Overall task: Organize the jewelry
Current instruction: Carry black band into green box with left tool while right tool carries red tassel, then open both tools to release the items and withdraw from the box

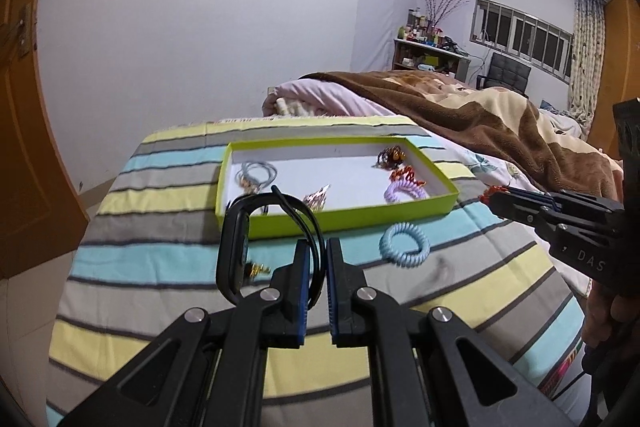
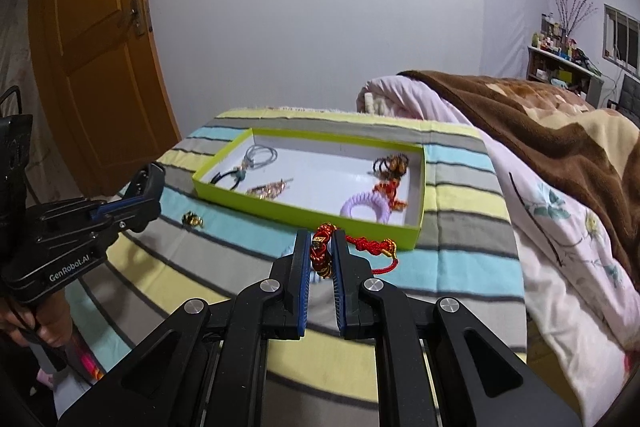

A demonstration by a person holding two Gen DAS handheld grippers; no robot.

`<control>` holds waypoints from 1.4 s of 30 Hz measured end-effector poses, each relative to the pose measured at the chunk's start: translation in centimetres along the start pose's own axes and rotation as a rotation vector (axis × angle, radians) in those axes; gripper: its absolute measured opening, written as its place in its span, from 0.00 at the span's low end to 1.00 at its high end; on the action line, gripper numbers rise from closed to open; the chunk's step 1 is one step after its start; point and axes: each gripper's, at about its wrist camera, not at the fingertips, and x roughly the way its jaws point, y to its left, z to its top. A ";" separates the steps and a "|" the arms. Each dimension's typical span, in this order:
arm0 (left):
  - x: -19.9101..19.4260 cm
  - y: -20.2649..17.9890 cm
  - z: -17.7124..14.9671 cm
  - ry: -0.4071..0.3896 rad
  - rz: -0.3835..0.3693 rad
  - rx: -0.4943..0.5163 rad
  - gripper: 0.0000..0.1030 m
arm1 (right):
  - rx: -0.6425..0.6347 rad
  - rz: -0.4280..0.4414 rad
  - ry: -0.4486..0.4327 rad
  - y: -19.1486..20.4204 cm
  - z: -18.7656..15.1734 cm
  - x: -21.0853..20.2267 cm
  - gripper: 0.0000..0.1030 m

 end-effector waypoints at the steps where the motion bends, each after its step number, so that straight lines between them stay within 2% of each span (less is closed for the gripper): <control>1: 0.1 -0.1 0.3 -0.004 0.000 0.006 0.08 | -0.003 0.000 -0.004 -0.1 0.3 0.1 0.10; 11: 2.4 -0.5 3.4 -0.027 -0.022 0.033 0.08 | -0.028 0.017 -0.033 -0.6 3.3 2.4 0.10; 17: 4.9 0.1 5.2 -0.028 -0.021 0.045 0.08 | -0.044 0.025 -0.030 -1.1 4.9 5.1 0.10; 29: 12.2 1.4 6.4 0.061 -0.002 0.066 0.08 | -0.070 0.023 0.034 -2.4 6.3 12.3 0.10; 36: 14.8 1.9 6.7 0.114 -0.008 0.056 0.08 | -0.039 0.012 0.118 -3.6 5.7 15.9 0.10; 42: 16.5 1.6 6.4 0.178 -0.027 0.066 0.09 | 0.002 0.010 0.174 -4.3 5.2 17.3 0.11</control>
